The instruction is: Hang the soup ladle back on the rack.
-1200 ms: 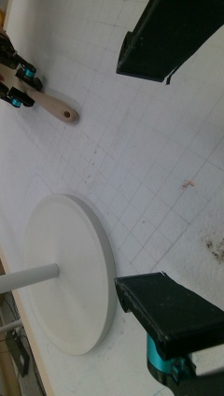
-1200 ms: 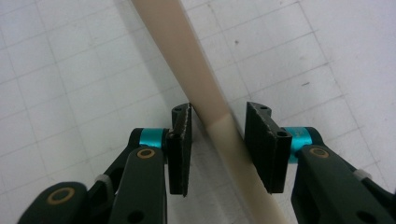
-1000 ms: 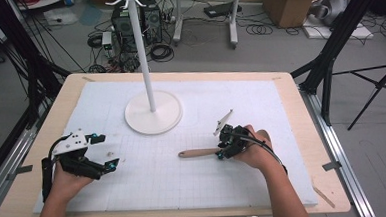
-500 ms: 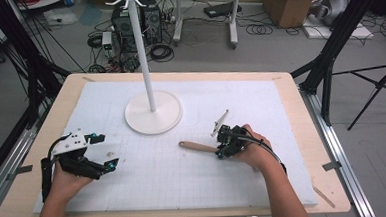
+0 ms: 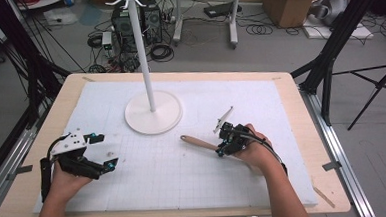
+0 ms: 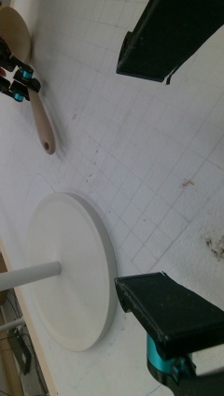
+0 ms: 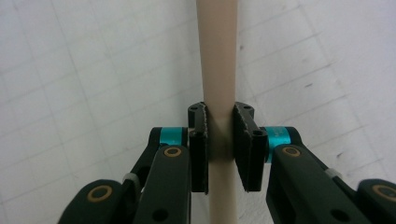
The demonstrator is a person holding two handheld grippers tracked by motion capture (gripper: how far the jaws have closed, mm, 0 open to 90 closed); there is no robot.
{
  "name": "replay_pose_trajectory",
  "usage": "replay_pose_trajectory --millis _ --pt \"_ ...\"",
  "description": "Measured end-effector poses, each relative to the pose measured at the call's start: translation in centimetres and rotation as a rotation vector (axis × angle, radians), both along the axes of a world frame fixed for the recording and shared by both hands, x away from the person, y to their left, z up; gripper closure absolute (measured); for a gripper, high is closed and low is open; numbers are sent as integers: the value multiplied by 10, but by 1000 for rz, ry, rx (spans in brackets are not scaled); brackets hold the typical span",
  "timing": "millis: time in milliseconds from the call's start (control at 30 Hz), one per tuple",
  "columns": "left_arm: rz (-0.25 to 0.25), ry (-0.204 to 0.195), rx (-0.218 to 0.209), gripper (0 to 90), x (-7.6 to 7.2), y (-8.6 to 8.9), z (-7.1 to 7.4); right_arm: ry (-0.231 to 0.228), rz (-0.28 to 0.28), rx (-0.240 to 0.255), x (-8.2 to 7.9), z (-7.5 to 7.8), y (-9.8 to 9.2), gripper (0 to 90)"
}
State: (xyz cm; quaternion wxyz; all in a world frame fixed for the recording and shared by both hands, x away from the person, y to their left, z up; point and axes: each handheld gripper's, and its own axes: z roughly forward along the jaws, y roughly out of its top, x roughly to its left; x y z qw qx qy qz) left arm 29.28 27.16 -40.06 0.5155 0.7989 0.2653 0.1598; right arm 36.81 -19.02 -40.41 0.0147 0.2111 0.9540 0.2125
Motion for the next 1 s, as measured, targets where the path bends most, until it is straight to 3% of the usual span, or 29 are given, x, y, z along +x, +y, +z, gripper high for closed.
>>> replay_pose_trajectory --millis 400,767,1000 --pt "-3 0 -1 17 0 -2 0 -95 -41 200 -7 28 -18 773" --pt "-7 -3 4 17 0 -3 0 -136 -19 280 -8 49 -21 774" --pt "-4 -3 -1 17 0 -2 0 -156 33 271 -3 74 -7 774"
